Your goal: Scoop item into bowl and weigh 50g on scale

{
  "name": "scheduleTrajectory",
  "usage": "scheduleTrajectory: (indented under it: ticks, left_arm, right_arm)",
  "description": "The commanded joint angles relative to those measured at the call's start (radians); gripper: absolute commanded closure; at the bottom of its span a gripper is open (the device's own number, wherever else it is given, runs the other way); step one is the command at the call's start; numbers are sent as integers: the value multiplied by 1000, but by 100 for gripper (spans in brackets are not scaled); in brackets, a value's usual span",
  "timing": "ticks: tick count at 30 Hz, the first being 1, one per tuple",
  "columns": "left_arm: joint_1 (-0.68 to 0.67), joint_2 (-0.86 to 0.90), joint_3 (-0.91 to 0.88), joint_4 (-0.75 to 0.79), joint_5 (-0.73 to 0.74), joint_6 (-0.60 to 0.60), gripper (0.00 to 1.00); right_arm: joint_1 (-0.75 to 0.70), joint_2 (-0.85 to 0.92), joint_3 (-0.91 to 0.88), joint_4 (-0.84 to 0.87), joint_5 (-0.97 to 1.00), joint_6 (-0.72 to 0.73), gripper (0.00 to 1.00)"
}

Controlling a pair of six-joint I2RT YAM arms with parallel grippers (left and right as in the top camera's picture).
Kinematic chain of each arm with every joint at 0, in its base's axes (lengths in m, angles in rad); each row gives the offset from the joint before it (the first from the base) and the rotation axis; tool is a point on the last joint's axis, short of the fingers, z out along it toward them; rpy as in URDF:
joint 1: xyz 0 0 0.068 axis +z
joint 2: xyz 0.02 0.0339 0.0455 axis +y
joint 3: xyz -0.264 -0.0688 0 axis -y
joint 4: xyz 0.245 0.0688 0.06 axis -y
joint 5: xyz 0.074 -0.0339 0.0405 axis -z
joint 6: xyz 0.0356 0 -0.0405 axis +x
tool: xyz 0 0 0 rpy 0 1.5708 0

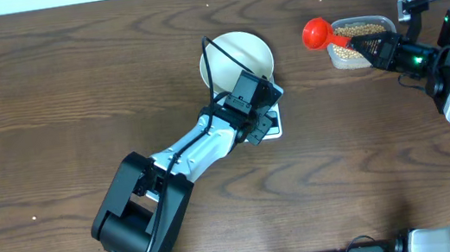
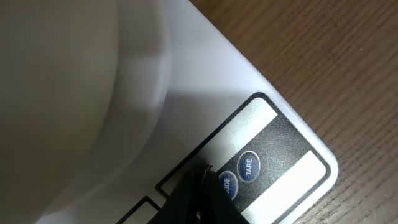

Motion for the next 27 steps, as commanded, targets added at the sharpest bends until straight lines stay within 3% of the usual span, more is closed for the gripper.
scheduleTrajectory:
  ticks: [1,19,27]
  left_arm:
    - [8,51,-3,-19,-28,6,93]
    - [19,42,-8,-68,-28,-4,93]
    - [19,-104,5,-36,-28,-1,93]
  right_arm:
    - [-9,-12,12,-4,-13,-26,99]
    - [-9,-12,12,-4,-13,-27,99]
    - [-9,-12,12,-4,-13,-27,99]
